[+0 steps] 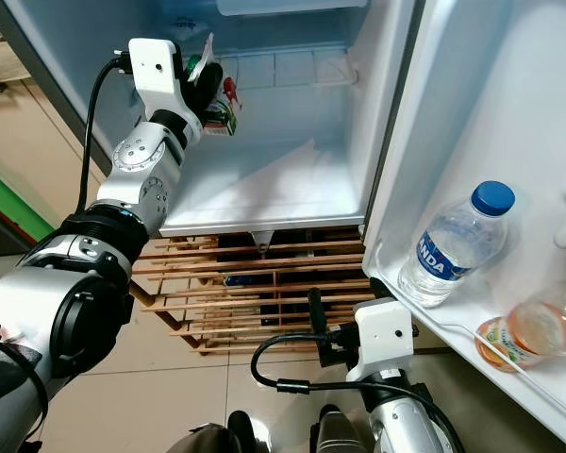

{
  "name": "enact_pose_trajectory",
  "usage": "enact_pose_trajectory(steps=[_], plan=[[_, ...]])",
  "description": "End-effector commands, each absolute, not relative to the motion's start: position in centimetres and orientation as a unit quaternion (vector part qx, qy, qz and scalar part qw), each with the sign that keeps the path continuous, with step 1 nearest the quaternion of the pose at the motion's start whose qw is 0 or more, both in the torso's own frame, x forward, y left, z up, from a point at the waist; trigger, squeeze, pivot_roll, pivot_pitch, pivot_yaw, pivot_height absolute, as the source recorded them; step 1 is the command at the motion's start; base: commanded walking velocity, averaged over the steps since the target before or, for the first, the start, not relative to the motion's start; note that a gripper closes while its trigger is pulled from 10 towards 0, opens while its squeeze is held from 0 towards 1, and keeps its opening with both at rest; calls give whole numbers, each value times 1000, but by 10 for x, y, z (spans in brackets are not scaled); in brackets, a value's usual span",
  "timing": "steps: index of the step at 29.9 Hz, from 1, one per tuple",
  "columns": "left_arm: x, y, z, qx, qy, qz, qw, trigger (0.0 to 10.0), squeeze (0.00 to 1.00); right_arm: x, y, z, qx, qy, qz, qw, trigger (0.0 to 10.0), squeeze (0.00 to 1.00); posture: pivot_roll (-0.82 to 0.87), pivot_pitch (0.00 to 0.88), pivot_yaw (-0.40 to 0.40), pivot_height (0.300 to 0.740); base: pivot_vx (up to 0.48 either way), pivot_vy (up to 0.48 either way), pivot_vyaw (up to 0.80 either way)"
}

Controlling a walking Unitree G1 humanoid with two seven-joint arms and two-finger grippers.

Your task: Restocking fridge

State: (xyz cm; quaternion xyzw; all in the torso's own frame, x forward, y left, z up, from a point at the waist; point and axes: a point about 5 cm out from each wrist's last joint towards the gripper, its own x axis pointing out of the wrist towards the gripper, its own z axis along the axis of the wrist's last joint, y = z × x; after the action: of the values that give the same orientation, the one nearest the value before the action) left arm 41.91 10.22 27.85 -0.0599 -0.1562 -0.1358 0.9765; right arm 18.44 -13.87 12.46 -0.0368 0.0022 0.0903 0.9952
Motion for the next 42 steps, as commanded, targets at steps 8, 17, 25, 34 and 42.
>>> enact_pose_trajectory(steps=[8,17,25,34,42], plan=[[414,113,316,-68,-212,-138,965,10000,0,189,-142,114,-39,23,97,994,10000,0,-321,129,127,740,0,0,0],[410,96,289,-63,-162,-161,972,10000,0,195,-137,110,-37,23,109,993,10000,0,-299,110,123,740,0,0,0],[399,93,309,-31,-217,-153,964,10000,0,198,-137,109,-37,20,109,993,10000,0,-296,107,126,740,0,0,0],[404,99,315,2,-246,-122,962,10000,0,199,-136,110,-35,14,110,993,10000,0,-300,113,132,740,0,0,0],[413,125,303,21,-236,-77,968,10000,0,187,-137,113,-38,15,104,994,10000,0,-335,154,142,740,0,0,0]])
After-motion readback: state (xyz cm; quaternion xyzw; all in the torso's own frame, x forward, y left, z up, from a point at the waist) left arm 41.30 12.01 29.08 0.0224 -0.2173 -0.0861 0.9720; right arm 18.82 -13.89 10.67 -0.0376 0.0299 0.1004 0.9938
